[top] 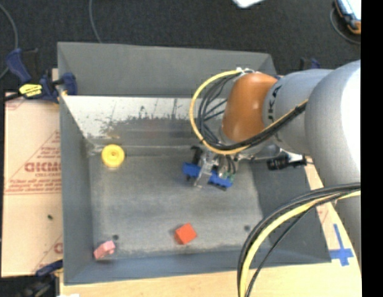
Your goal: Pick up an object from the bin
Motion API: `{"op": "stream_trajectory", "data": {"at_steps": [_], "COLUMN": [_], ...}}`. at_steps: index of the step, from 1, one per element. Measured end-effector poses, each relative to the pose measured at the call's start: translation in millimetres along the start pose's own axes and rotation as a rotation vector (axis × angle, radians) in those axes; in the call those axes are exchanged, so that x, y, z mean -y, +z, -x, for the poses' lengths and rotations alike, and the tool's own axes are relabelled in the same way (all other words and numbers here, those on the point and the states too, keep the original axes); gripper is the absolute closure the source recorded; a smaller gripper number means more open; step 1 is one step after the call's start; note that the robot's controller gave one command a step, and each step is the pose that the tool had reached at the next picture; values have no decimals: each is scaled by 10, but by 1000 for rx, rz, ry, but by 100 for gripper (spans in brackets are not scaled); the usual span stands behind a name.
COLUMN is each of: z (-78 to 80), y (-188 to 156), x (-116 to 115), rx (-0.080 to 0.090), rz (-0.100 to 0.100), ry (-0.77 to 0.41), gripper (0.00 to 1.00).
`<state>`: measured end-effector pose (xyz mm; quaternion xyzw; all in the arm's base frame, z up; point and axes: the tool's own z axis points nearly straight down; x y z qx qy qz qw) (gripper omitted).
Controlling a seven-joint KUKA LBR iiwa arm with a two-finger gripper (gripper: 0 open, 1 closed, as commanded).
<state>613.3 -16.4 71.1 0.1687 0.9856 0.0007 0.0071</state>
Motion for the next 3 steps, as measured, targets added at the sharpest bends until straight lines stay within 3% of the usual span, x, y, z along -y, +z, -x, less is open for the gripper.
{"op": "stream_trajectory", "data": {"at_steps": [1,2,3], "z": [0,30,156], "y": [0,-918,-1651], "x": [0,-68,-88], "rx": [0,-1,10], "rz": [0,0,2], "ry": [-1,-21,-3], "gripper": [100,100,100]}}
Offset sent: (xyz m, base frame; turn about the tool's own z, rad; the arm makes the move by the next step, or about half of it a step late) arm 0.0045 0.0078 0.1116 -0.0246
